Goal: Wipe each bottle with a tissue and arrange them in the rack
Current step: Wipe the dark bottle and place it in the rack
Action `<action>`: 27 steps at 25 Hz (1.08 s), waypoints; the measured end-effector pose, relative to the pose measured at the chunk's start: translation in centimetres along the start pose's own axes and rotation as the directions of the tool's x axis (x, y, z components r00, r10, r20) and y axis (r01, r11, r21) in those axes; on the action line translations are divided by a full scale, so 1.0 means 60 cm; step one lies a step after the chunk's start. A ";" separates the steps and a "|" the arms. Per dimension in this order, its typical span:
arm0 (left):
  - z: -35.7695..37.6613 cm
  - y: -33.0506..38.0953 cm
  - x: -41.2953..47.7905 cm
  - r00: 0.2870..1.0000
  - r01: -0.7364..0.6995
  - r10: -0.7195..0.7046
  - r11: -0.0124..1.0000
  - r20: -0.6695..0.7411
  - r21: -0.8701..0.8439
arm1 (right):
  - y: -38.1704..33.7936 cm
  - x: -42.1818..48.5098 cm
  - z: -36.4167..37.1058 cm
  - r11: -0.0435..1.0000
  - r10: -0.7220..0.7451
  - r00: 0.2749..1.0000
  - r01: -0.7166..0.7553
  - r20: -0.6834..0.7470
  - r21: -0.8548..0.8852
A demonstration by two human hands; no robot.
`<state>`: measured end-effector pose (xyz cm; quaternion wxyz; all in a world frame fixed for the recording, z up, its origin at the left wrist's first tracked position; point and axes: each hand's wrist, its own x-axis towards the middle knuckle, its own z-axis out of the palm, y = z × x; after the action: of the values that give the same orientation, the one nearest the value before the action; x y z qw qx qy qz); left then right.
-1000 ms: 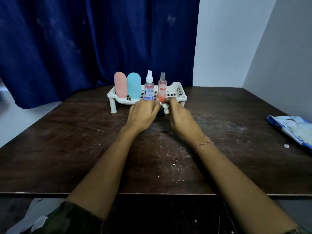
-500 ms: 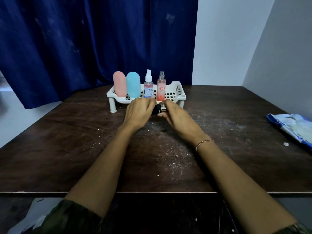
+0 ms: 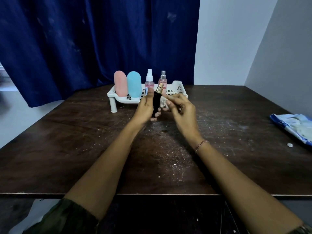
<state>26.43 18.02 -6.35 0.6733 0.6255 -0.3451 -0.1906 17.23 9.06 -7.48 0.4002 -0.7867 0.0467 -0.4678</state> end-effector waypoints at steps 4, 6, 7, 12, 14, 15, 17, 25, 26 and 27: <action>0.005 -0.003 0.007 0.992 0.117 -0.114 0.991 0.059 -0.058 | -0.006 -0.005 -0.001 1.000 -0.006 1.000 0.005 -0.017 -0.005; 0.000 -0.004 0.014 0.995 0.101 -0.098 0.987 0.029 -0.127 | -0.007 -0.007 0.001 0.997 -0.049 0.998 0.051 0.036 -0.054; -0.002 -0.001 0.014 0.995 0.098 -0.097 0.980 0.013 -0.172 | -0.008 -0.008 0.003 0.994 -0.078 0.994 0.083 0.075 -0.075; 0.005 0.005 0.005 0.994 0.102 -0.104 0.992 -0.023 -0.077 | -0.007 -0.002 0.000 0.982 -0.137 0.989 0.142 0.049 -0.121; 0.012 0.003 0.002 0.993 0.120 -0.120 0.993 -0.015 -0.003 | -0.001 0.004 -0.006 0.980 -0.129 0.991 0.122 -0.036 -0.154; 0.013 0.001 0.002 0.992 0.126 -0.126 0.992 -0.022 0.014 | 0.001 0.006 -0.008 0.978 -0.135 0.989 0.122 -0.063 -0.172; 0.012 -0.001 0.004 0.990 0.124 -0.122 0.992 -0.072 0.018 | 0.004 0.007 -0.009 0.976 -0.145 0.986 0.129 -0.082 -0.176; -0.006 0.014 0.020 0.895 0.104 -0.275 0.894 -0.351 -0.435 | -0.014 -0.014 0.006 0.943 -0.295 0.928 0.321 0.227 -0.087; -0.006 0.016 0.020 0.894 0.096 -0.306 0.844 -0.327 -0.528 | -0.014 -0.015 0.007 0.928 -0.312 0.915 0.351 0.254 -0.123; -0.005 0.017 0.020 0.900 0.097 -0.326 0.798 -0.290 -0.595 | -0.015 -0.016 0.008 0.918 -0.314 0.912 0.363 0.266 -0.161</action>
<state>27.25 17.56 -5.08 0.8554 0.4569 -0.0631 -0.2358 16.80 10.38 -7.66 0.2313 -0.8697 -0.0901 -0.4266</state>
